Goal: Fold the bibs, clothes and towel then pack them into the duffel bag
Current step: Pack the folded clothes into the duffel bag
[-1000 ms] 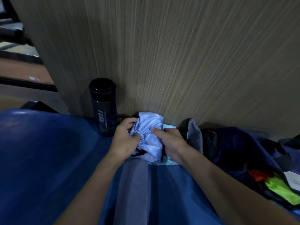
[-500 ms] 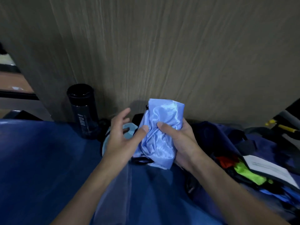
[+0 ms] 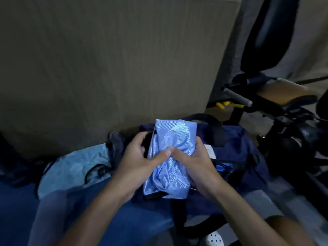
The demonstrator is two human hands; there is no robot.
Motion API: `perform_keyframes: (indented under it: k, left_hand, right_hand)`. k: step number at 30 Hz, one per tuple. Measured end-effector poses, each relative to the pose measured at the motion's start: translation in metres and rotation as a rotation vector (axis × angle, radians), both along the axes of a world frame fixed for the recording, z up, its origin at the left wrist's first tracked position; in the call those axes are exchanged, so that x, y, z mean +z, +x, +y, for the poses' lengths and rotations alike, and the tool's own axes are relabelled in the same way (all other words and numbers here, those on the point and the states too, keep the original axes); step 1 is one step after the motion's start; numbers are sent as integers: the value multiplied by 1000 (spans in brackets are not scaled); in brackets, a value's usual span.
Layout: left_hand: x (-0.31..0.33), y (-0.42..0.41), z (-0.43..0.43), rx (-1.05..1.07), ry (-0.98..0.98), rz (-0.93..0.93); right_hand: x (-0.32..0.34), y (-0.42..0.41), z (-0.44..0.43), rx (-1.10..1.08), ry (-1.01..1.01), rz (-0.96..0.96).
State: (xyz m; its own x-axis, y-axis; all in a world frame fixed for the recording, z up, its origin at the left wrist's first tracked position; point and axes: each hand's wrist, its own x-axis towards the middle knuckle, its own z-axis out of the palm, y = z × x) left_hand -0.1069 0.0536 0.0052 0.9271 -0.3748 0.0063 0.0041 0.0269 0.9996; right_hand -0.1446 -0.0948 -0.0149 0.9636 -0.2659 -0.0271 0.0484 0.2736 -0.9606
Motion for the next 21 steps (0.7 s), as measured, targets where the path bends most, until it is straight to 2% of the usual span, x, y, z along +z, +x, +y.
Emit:
perform_keyframes:
  k: [3, 5, 7, 9, 11, 13, 21]
  left_hand:
    - [-6, -11, -34, 1, 39, -18]
    - [-10, -18, -49, 16, 63, -8]
    - [-11, -25, -59, 26, 102, 5]
    - [-12, -30, -64, 30, 133, 20]
    - [-14, -33, -67, 33, 153, 33]
    - [-15, -36, -71, 42, 163, 48]
    - [-14, -44, -77, 32, 180, 85]
  right_hand:
    - [-6, -23, -36, -63, -56, -22]
    - [-16, -38, -63, -154, -214, -121]
    - [-35, -52, -94, -285, -475, -195]
    - [-60, -63, -124, -359, -817, -171]
    - [-78, -69, -144, -313, -1111, -74]
    - [-87, -71, -153, -229, -1284, 2]
    - [-84, -67, -160, -165, -1368, 80]
